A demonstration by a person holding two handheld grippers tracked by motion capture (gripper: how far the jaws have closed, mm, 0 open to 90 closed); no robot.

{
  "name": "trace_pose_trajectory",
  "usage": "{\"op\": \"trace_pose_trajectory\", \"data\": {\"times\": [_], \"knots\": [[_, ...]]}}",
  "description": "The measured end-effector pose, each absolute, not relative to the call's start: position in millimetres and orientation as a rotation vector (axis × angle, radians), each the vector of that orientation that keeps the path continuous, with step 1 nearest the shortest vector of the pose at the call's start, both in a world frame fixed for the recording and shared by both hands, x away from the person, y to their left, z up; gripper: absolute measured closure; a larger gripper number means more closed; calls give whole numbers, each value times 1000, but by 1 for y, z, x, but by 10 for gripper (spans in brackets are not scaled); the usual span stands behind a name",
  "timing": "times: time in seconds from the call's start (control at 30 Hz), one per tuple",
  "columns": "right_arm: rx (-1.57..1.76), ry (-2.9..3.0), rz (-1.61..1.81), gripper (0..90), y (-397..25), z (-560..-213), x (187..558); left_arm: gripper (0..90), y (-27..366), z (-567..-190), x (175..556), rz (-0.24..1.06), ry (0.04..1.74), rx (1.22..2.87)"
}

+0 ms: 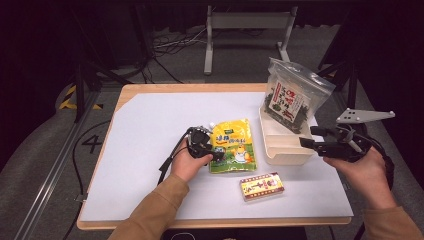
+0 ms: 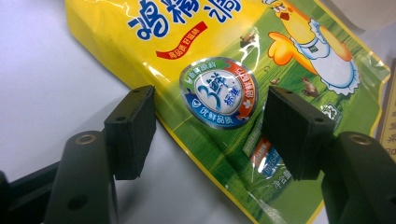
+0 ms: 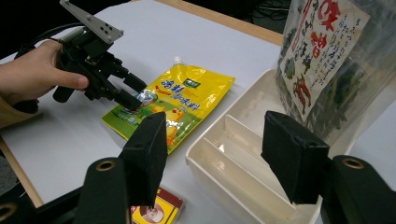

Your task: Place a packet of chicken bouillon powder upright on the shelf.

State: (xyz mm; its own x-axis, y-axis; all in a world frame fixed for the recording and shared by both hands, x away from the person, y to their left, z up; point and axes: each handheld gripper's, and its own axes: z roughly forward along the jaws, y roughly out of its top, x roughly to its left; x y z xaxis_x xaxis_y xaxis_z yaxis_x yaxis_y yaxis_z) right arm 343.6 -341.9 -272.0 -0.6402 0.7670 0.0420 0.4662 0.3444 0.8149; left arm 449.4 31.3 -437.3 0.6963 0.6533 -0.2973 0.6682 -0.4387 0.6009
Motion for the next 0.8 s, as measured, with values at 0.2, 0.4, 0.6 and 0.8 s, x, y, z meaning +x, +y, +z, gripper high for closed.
{"op": "trace_pose_trajectory", "data": {"times": [0.2,0.4,0.6,0.8], "knots": [[1083,2275,1201,407,-338,-273,345,529,28,-440,447,-39,1008,2160],[1087,2288,1202,409,-334,-275,346,603,29,-442,446,-67,1011,2136],[1087,2299,1198,414,-332,-278,346,687,27,-442,443,-44,996,2123],[1090,2306,1187,423,-332,-279,345,742,26,-441,442,-28,986,2125]]}}
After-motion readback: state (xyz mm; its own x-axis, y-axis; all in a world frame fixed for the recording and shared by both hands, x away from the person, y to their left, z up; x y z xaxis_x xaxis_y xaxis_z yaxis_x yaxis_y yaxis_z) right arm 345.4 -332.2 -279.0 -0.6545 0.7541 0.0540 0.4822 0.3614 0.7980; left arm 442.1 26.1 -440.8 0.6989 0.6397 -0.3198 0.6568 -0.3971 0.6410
